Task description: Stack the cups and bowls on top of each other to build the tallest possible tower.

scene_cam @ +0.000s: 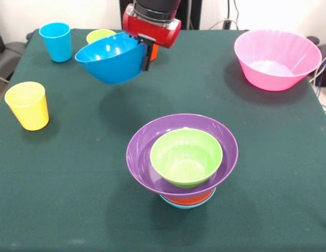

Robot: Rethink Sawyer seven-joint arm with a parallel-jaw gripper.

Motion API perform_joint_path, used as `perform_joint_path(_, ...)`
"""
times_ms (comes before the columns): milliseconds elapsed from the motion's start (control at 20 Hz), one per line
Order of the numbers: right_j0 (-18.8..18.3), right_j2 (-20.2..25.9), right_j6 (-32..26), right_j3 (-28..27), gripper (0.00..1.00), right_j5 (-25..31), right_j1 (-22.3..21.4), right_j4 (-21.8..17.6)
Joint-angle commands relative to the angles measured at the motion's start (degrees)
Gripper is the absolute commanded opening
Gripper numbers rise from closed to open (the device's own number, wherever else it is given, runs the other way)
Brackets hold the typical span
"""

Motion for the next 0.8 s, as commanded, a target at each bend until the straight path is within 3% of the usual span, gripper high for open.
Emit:
perform_joint_path(50,3.3,5.0,-2.0,-9.5,0.0,12.1,0.3,2.8)
perform_joint_path(800,4.8,8.3,-7.2,-21.1,0.0,25.5,0.0,5.3)
